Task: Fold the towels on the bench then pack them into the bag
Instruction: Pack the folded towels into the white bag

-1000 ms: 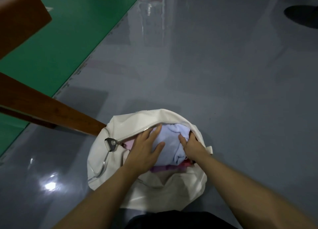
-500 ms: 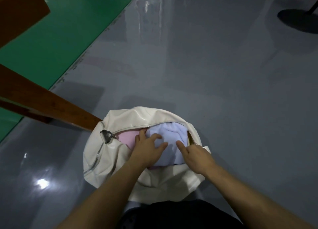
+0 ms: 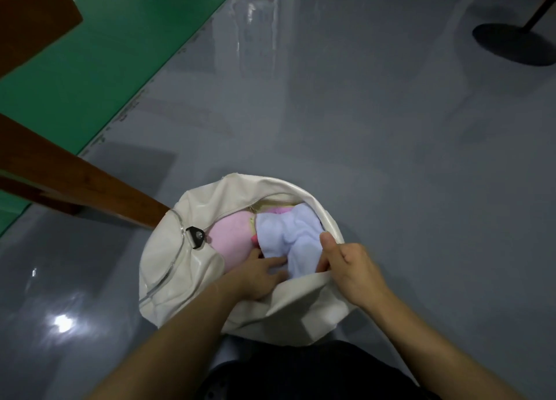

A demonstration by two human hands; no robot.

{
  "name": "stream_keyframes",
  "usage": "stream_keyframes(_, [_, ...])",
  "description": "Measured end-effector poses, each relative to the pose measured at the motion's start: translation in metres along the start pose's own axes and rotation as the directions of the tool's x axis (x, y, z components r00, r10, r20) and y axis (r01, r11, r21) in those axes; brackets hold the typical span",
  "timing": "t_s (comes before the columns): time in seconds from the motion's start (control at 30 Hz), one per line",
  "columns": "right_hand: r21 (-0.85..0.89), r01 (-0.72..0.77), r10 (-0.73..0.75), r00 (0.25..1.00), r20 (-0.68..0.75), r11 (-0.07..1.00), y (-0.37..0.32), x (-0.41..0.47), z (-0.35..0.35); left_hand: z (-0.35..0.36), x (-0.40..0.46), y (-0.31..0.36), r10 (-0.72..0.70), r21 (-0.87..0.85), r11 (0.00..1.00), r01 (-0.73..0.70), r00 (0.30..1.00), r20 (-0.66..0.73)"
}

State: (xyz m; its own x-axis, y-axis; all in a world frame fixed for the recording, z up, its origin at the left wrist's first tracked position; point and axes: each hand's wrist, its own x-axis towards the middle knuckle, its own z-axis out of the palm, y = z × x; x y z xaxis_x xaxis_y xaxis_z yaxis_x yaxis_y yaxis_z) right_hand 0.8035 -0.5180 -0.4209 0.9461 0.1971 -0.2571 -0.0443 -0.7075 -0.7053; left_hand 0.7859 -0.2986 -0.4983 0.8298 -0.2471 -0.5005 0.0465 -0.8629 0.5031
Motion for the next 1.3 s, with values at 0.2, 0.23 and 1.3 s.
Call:
stream_keyframes(0.2, [-0.074, 0.019, 0.003, 0.956, 0.293, 0.997, 0.006, 0.008, 0.001, -0.013, -0.008, 0.007, -0.034, 0.017, 0.999, 0.033, 0.999, 0.027])
stream_keyframes(0.23, [-0.124, 0.021, 0.019, 0.949, 0.316, 0.992, 0.009, 0.011, 0.000, -0.016, -0.010, 0.007, -0.033, -0.001, 0.999, 0.033, 0.999, 0.003])
stream_keyframes(1.3, [-0.343, 0.499, -0.434, 0.865, 0.251, 0.796, -0.003, 0.083, 0.065, -0.052, -0.031, -0.004, -0.342, -0.472, 0.847, 0.243, 0.930, -0.135])
